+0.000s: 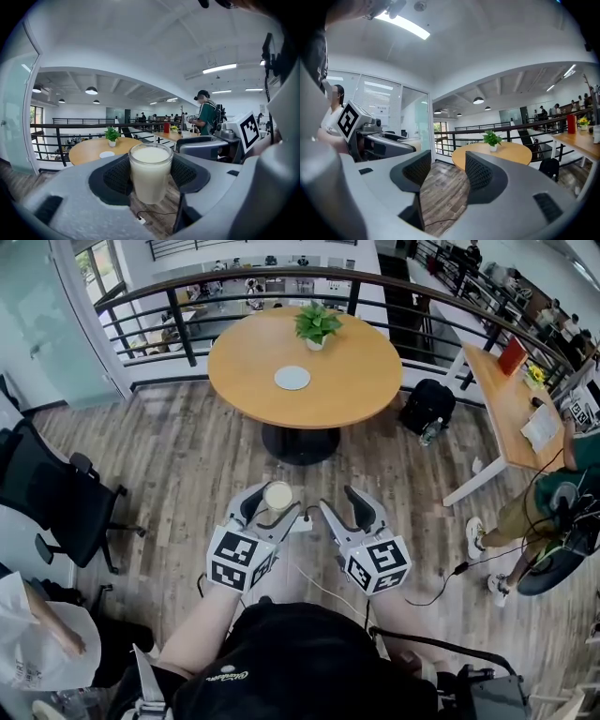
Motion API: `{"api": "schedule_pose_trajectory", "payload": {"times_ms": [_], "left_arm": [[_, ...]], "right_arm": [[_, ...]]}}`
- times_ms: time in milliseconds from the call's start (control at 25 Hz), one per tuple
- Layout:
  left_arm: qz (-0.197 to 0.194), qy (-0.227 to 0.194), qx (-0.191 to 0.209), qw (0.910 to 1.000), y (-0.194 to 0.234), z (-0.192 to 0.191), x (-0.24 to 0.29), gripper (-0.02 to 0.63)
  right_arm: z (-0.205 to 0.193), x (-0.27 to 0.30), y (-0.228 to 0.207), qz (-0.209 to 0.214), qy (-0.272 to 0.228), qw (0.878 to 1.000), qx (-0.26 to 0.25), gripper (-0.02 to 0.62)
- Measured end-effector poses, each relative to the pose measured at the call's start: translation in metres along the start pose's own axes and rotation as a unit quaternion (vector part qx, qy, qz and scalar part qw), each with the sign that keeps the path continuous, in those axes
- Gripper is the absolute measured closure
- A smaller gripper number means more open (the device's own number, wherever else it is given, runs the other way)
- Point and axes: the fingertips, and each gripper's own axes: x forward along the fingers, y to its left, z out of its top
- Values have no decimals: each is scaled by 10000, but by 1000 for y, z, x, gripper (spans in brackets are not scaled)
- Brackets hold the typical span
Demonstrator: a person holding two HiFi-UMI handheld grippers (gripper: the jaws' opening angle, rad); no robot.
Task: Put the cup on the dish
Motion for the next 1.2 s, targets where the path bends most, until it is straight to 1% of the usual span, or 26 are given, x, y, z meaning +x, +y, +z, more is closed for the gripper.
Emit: {"api": "schedule_pose_trajectory", "payload": {"times_ms": [360, 520, 640, 880, 1040, 1200], "left_arm": [[207, 14, -98, 9997, -13, -5, 8, 341], [258, 22, -95, 9996, -11, -4, 11, 341], [267, 32, -85, 9996, -4, -5, 17, 341], [288, 6, -120, 9995, 29, -1, 42, 341], [287, -1, -122, 9995, 63, 4, 62, 341], [213, -23, -94, 9997, 99, 13, 82, 341]], "right_arm": [[-12, -10, -15, 97, 143, 9998, -31, 368], [-15, -6, -20, 122, 133, 9998, 7, 368], [-15, 4, -22, 218, 121, 9997, 71, 368], [-13, 40, -38, 234, 160, 9996, 59, 368], [-11, 78, -42, 372, 208, 9991, 56, 368], [-4, 120, -47, 375, 250, 9990, 40, 368]]}}
